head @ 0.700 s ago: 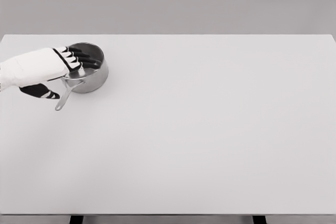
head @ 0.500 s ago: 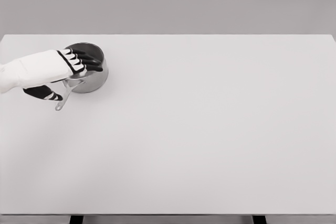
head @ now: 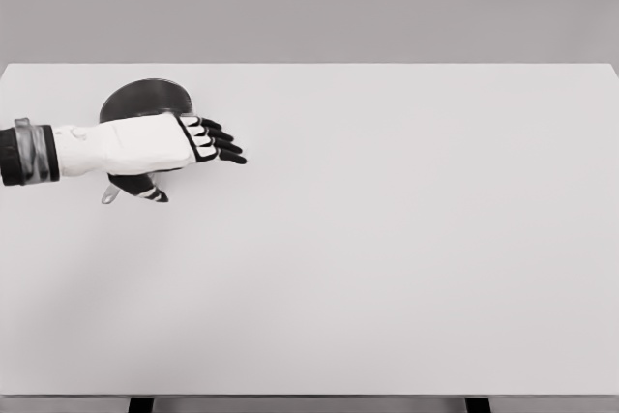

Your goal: Rotate pot handle

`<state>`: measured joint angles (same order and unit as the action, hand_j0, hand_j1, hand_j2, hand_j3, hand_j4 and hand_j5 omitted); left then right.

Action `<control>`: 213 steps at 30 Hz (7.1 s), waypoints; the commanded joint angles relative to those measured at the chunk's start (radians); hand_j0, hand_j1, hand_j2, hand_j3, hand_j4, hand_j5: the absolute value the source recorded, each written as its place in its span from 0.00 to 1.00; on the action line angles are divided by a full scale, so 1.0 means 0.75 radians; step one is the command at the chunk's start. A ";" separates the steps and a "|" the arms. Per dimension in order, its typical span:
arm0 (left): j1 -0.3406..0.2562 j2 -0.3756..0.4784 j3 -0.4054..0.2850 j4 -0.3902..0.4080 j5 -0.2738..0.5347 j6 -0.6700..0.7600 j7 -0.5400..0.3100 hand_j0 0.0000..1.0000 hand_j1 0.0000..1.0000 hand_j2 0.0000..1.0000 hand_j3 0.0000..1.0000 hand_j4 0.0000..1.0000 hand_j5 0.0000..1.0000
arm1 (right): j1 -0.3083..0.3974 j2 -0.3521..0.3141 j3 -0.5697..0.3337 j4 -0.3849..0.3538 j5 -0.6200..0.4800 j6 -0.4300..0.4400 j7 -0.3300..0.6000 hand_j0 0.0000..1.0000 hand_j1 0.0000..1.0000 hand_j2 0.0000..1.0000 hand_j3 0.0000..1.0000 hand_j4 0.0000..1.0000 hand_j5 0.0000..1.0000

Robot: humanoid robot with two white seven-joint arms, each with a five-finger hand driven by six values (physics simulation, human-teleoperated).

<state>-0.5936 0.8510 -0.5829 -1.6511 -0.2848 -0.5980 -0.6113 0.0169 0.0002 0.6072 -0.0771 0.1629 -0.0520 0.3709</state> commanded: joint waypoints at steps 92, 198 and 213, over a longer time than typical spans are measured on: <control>-0.100 0.041 0.072 0.651 0.071 -0.017 0.001 1.00 1.00 1.00 1.00 1.00 1.00 | 0.000 0.000 0.000 0.001 0.000 0.000 0.000 1.00 1.00 1.00 1.00 1.00 1.00; -0.378 -0.134 -0.125 0.952 -0.105 -0.017 0.001 1.00 1.00 1.00 1.00 1.00 1.00 | 0.000 0.000 0.000 0.001 0.000 0.000 0.000 1.00 1.00 1.00 1.00 1.00 1.00; -0.397 -0.179 -0.088 1.011 -0.361 0.008 0.222 1.00 1.00 1.00 1.00 1.00 1.00 | 0.002 0.000 0.000 0.001 0.000 0.000 0.000 1.00 1.00 1.00 1.00 1.00 1.00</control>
<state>-0.8912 0.7188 -0.6500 -0.8937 -0.5254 -0.6051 -0.4793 0.0169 0.0002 0.6072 -0.0770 0.1629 -0.0520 0.3709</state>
